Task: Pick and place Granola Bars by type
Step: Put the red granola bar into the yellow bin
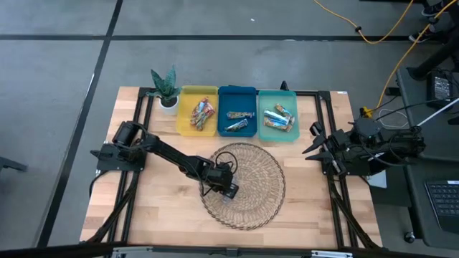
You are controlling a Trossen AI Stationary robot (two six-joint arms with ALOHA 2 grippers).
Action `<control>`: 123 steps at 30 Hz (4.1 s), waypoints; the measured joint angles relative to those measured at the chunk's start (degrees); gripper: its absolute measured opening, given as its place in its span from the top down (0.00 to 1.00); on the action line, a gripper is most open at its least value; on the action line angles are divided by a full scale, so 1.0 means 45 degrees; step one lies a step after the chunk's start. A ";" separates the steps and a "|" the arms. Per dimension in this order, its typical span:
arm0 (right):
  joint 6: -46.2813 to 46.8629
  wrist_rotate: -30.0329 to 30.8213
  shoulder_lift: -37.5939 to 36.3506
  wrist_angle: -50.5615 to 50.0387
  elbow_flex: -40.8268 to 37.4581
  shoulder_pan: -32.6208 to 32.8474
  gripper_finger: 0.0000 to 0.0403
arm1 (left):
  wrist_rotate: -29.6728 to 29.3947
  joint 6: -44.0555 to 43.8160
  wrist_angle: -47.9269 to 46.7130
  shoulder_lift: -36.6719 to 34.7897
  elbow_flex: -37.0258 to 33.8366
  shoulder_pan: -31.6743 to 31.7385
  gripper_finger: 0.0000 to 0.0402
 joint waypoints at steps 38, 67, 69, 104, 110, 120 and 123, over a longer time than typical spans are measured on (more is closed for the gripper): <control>-0.0414 0.1258 0.0005 -0.0198 -0.0002 -0.0008 0.77 | -0.3816 0.4524 -0.9235 -0.2424 0.6397 0.0618 0.99; -0.1311 0.2002 -0.3818 0.1726 -0.3370 -0.1188 0.99 | -0.5109 0.6879 -1.2720 -0.4975 0.6397 0.2375 0.99; -0.1178 0.2006 -0.3774 0.2749 -0.4144 -0.1188 0.99 | -0.5108 0.6995 -1.2697 -0.4975 0.6397 0.2512 0.99; 0.0076 0.1757 -0.3774 0.2432 -0.6305 -0.1232 0.99 | -0.3779 1.1819 -1.1149 -0.4766 0.2783 0.7548 0.99; 0.0071 0.1773 -0.3774 0.2433 -0.6305 -0.1232 0.95 | -0.2525 1.2452 -0.8736 -0.4761 0.0938 0.8750 0.99; 0.0005 0.1778 -0.3774 0.2433 -0.6305 -0.1232 0.96 | -0.2468 1.2693 -0.6918 -0.4766 -0.1080 0.9675 0.99; -0.0005 0.1778 -0.3774 0.2433 -0.6305 -0.1232 0.95 | -0.2756 1.2884 -0.6779 -0.4766 -0.1350 0.9845 0.99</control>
